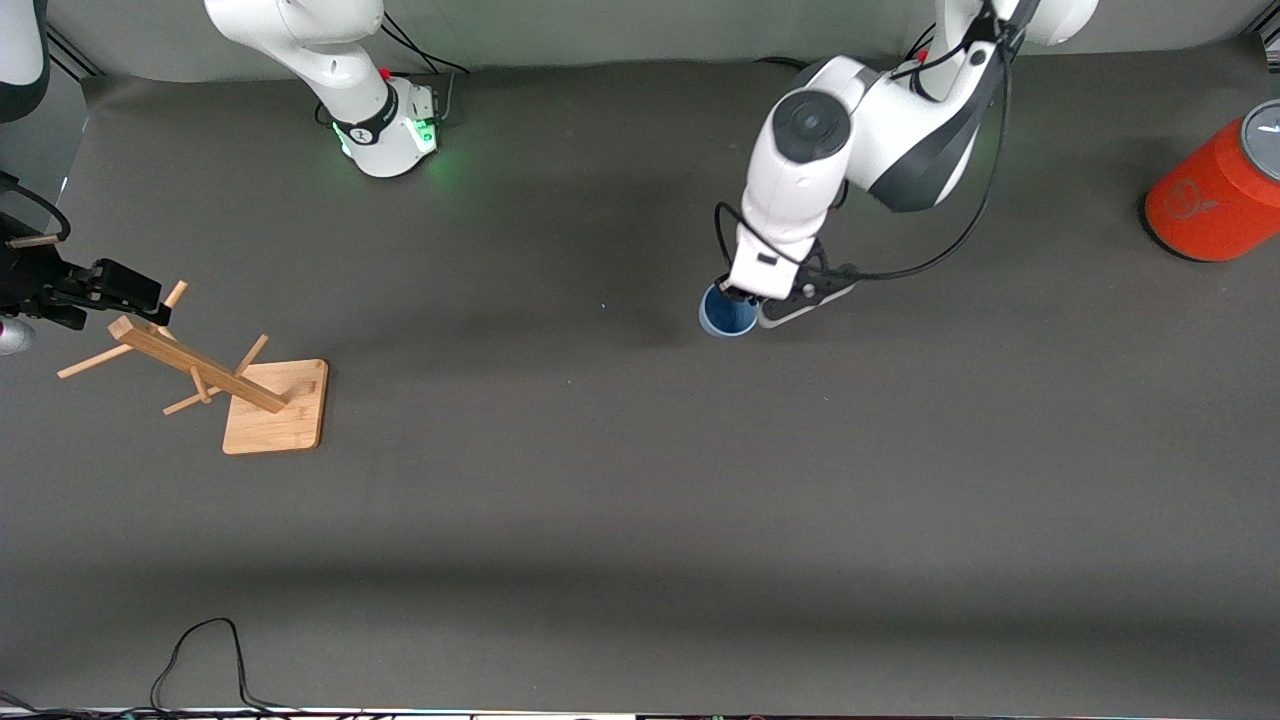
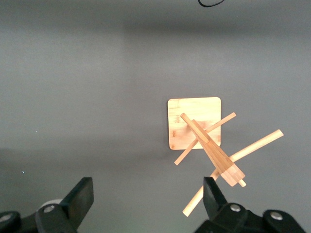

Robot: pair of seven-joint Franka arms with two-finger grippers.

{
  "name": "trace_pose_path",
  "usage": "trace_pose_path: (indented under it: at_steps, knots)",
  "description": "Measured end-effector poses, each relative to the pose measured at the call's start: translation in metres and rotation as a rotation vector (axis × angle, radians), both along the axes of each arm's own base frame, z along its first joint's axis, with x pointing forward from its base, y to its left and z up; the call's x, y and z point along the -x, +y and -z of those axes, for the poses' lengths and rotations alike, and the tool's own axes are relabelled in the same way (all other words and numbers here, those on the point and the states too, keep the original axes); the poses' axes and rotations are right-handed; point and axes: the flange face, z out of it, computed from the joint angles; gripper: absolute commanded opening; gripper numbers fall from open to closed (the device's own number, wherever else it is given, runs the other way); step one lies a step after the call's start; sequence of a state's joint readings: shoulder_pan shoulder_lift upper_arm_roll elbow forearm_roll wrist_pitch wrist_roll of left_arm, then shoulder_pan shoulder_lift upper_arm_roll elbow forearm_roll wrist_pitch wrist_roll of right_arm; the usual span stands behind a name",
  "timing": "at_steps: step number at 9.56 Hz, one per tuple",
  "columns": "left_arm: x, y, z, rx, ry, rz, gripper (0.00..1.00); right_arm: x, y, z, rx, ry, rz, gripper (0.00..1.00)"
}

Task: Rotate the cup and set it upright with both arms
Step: 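Set the upright cup down and open the left gripper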

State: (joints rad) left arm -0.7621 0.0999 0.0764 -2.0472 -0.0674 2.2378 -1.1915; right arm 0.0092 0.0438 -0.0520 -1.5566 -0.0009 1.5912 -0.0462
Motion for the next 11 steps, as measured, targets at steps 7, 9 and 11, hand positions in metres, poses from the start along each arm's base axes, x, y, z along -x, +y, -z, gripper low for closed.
trace_pose_path:
  at_steps: [7,9,11]
  knots:
    - [0.101,-0.096,0.118,-0.064,-0.113,-0.179,0.45,0.000,0.001,0.000,0.000,-0.001,-0.002,1.00]
    - [0.101,-0.096,0.130,-0.077,-0.109,-0.179,0.89,0.000,0.001,0.000,0.000,-0.001,-0.002,1.00]
    - [0.100,-0.096,0.130,-0.077,-0.111,-0.179,1.00,0.000,0.001,0.000,0.000,-0.001,-0.002,1.00]
